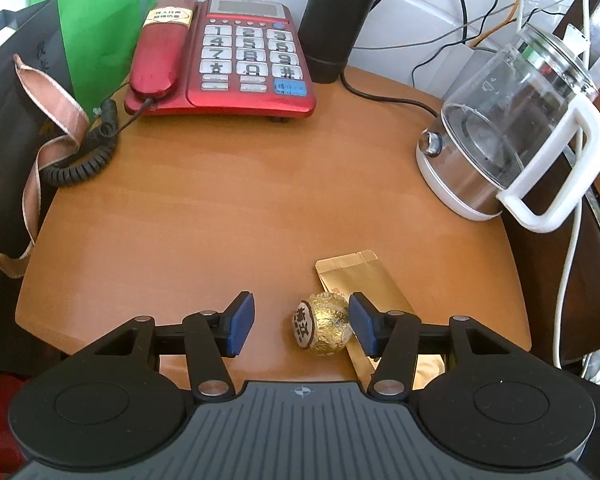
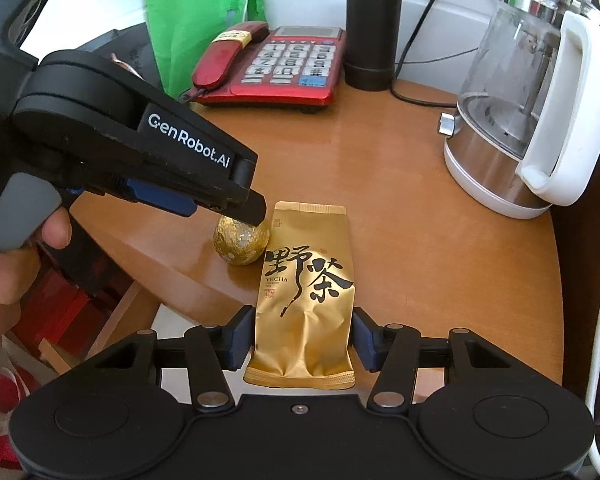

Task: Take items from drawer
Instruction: 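Grasp the gold-wrapped tea ball with the left gripper, then lower the tea ball into the drawer with the left gripper while the right lowers the packet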

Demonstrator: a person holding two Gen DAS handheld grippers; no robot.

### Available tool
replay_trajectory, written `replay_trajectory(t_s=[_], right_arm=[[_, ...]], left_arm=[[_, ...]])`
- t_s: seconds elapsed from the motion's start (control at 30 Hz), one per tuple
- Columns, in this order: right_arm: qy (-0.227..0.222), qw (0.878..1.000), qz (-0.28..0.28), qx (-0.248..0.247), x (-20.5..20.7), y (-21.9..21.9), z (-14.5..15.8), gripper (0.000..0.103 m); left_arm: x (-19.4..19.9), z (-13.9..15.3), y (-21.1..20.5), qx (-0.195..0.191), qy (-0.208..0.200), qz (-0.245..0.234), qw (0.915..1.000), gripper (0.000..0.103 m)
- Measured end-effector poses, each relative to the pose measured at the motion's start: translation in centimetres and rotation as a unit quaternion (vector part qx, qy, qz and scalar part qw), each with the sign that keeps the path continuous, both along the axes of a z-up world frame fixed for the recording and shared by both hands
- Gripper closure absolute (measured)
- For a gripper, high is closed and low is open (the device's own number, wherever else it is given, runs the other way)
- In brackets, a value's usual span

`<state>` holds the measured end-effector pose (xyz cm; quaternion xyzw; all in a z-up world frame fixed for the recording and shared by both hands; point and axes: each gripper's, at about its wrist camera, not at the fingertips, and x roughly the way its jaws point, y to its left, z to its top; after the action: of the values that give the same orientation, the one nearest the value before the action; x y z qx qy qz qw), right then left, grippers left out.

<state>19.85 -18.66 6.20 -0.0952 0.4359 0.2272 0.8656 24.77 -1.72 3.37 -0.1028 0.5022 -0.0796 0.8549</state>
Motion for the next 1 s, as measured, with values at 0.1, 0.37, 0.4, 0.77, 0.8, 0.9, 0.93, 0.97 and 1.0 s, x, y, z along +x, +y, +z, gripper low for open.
replay_trajectory(t_s=[0.1,0.37,0.4,0.77,0.8,0.9,0.93,0.97,1.0], right_arm=[[-0.003,1.000,0.003,-0.001,-0.4,-0.1,0.2,0.054],[-0.006,1.000,0.022,-0.008,-2.0,-0.2,0.5,0.054],[-0.004,1.000,0.023,-0.009,-2.2,-0.2,0.4,0.054],[0.013,0.999,0.033,-0.015,-3.7,-0.2,-0.7,0.054],[0.014,0.999,0.034,-0.017,-3.8,-0.1,-0.8,0.054],[0.018,0.999,0.034,-0.021,-4.0,-0.1,-1.2,0.054],[0.020,0.999,0.033,-0.021,-4.0,-0.1,-1.3,0.054],[0.022,0.999,0.033,-0.022,-4.1,-0.1,-1.5,0.054],[0.023,0.999,0.032,-0.023,-4.1,0.0,-1.6,0.054]], left_arm=[[-0.4,-0.1,0.2,-0.004,0.006,-0.003,1.0000,0.048],[-1.9,-1.0,0.7,-0.017,0.022,-0.011,0.9996,0.058],[-2.1,-1.1,0.7,-0.018,0.024,-0.013,0.9995,0.060],[-4.4,-2.4,1.8,-0.013,0.032,-0.033,0.9989,0.075],[-4.6,-2.4,2.0,-0.012,0.031,-0.034,0.9988,0.074],[-5.0,-2.3,2.4,-0.012,0.028,-0.038,0.9988,0.071],[-5.2,-2.3,2.5,-0.012,0.027,-0.039,0.9988,0.070],[-5.3,-2.3,2.6,-0.014,0.027,-0.041,0.9987,0.067],[-5.4,-2.4,2.7,-0.016,0.028,-0.042,0.9986,0.065]])
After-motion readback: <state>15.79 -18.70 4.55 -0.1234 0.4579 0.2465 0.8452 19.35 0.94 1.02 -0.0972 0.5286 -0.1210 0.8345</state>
